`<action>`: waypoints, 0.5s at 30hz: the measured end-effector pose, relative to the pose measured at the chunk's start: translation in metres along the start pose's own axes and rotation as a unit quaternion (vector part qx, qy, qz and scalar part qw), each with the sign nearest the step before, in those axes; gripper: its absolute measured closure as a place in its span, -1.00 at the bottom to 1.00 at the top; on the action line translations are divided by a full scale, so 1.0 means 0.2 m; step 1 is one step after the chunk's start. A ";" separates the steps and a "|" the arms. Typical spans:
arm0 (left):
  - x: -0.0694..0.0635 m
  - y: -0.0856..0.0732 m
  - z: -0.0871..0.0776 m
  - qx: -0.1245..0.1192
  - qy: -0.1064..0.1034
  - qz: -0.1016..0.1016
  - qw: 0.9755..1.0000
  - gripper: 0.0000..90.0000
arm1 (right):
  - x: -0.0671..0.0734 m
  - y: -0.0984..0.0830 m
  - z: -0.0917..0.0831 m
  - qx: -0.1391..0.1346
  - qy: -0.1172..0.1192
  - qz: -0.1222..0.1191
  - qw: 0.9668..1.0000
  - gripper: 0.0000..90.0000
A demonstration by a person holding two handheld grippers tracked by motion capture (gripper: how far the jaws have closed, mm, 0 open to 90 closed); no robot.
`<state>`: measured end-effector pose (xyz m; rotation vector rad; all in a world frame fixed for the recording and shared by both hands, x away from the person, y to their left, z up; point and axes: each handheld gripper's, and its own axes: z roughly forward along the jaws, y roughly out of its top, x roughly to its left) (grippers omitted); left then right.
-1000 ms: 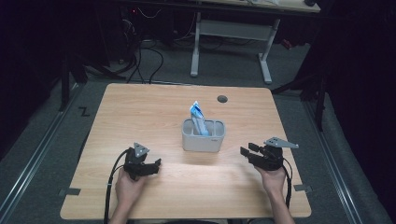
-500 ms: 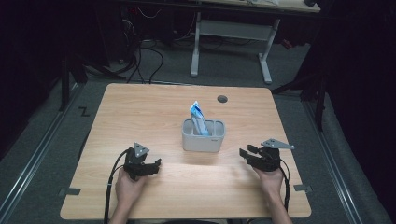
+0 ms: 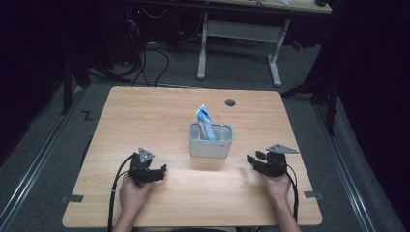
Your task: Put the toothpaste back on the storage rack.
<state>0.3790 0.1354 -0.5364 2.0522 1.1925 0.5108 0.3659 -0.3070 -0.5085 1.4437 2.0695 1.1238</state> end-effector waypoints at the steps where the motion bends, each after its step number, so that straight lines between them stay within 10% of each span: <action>1: 0.00 0.00 0.00 0.000 0.000 0.000 1.000 -0.54 | 0.00 0.00 0.01 0.002 -0.001 -0.001 1.000 0.13; 15: 0.00 0.00 0.00 0.000 0.000 0.000 1.000 -0.54 | 0.02 -0.02 0.09 0.021 -0.020 -0.027 0.999 0.12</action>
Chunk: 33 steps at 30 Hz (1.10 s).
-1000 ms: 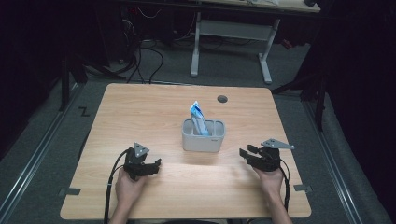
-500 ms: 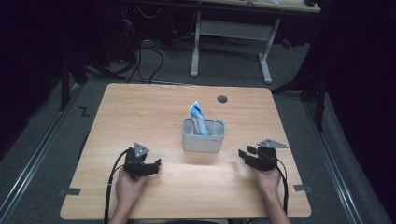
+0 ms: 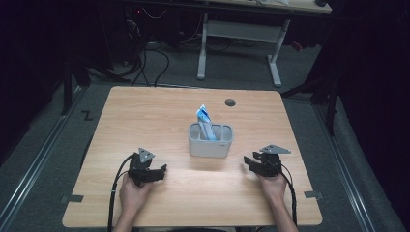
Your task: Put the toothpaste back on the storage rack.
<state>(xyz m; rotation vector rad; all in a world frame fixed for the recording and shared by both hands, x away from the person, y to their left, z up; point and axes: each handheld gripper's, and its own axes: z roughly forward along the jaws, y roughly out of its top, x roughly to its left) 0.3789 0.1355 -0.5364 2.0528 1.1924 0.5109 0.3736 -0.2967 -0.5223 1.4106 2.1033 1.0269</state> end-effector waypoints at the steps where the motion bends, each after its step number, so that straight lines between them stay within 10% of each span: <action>1: 0.00 0.00 0.00 0.000 0.000 0.000 1.000 -0.54 | 0.00 0.00 0.00 0.000 -0.002 -0.001 1.000 0.12; 33: 0.00 0.00 0.00 0.000 0.000 0.000 1.000 -0.54 | 0.04 -0.01 0.06 0.025 -0.021 -0.038 0.999 -0.12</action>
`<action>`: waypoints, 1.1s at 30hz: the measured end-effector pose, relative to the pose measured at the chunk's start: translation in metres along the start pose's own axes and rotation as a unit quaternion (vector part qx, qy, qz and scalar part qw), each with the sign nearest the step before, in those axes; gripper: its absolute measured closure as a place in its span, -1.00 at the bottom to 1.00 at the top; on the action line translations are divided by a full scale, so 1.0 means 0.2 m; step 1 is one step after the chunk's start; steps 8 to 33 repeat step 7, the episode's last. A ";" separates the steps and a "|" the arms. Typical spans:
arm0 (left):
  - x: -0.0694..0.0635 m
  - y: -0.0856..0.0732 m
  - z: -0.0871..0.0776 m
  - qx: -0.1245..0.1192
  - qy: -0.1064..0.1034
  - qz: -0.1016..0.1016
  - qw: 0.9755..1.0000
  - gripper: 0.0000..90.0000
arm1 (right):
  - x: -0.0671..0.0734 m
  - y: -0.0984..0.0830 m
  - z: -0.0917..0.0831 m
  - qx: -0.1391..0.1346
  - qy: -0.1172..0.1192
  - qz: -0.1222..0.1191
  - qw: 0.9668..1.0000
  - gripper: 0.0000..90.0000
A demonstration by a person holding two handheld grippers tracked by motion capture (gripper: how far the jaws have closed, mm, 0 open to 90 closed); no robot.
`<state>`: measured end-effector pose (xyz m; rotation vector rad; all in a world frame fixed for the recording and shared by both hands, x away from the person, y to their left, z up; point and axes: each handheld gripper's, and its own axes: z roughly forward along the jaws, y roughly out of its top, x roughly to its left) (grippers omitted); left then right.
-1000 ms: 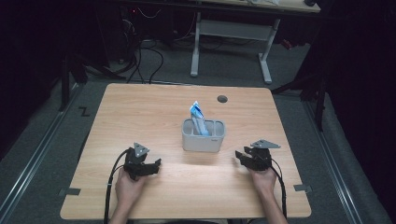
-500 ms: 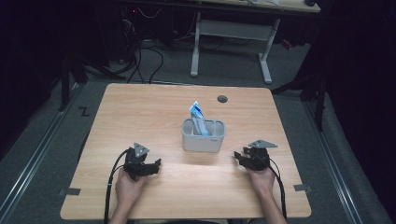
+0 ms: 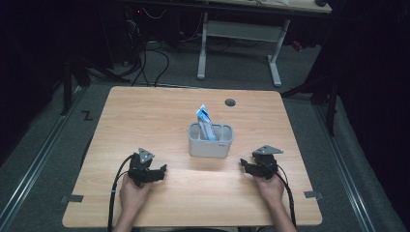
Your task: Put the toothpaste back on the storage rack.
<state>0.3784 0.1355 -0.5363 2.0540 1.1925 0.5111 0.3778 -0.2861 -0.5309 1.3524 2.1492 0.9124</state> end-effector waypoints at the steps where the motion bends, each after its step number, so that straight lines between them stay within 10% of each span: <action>1: 0.00 0.00 0.00 0.000 0.000 0.000 1.000 -0.54 | 0.00 0.00 0.00 0.000 0.000 0.000 1.000 -0.12; 33: 0.00 0.00 0.00 0.000 -0.001 0.000 1.000 -0.55 | 0.00 0.00 0.00 0.000 0.000 0.001 1.000 -0.14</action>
